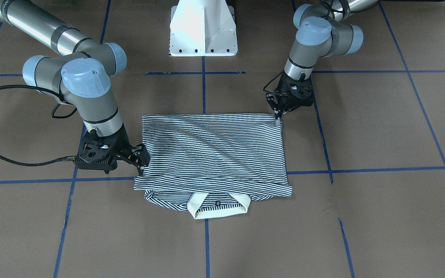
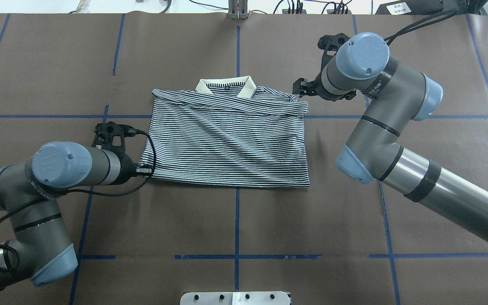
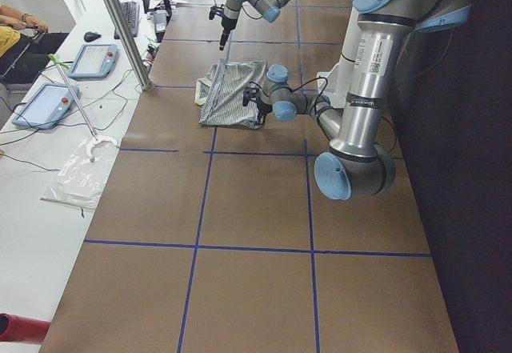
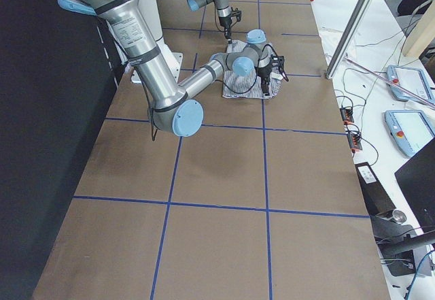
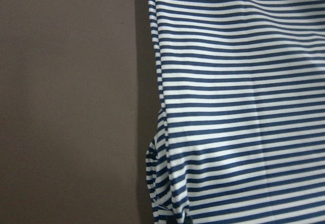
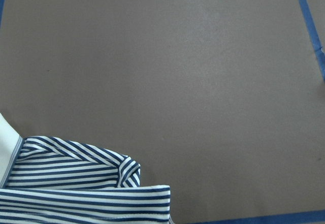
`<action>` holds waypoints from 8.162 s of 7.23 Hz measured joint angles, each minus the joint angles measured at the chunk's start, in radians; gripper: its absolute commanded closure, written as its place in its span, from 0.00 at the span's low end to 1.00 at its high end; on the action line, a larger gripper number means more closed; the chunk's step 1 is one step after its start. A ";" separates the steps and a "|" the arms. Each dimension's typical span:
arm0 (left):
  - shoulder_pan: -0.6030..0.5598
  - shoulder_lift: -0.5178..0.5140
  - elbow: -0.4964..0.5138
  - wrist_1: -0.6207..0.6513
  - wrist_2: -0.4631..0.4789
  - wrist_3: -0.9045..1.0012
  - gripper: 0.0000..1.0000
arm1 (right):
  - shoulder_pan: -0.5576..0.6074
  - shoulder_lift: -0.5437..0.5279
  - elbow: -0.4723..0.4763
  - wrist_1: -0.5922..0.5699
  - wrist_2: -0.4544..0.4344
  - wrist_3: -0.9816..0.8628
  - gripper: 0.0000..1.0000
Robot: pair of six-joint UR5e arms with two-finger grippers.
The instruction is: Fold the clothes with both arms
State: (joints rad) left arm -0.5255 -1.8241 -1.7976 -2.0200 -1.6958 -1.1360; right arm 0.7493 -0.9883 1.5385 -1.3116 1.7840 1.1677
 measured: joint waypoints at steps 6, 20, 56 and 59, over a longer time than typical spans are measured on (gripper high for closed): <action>-0.363 -0.317 0.610 -0.218 0.039 0.272 1.00 | 0.000 -0.006 0.000 0.000 -0.001 0.009 0.00; -0.552 -0.384 0.782 -0.364 -0.062 0.642 0.00 | -0.191 0.544 -0.685 0.210 -0.334 0.426 0.16; -0.484 -0.346 0.684 -0.363 -0.108 0.572 0.00 | -0.359 -0.022 0.235 -0.028 -0.482 0.248 0.02; -0.487 -0.236 0.525 -0.330 -0.302 0.513 0.00 | -0.373 0.009 0.231 -0.031 -0.543 -0.009 0.02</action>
State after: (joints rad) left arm -1.0123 -2.0606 -1.2730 -2.3503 -1.9974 -0.6230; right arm 0.3761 -0.9798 1.7695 -1.3430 1.2413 1.1587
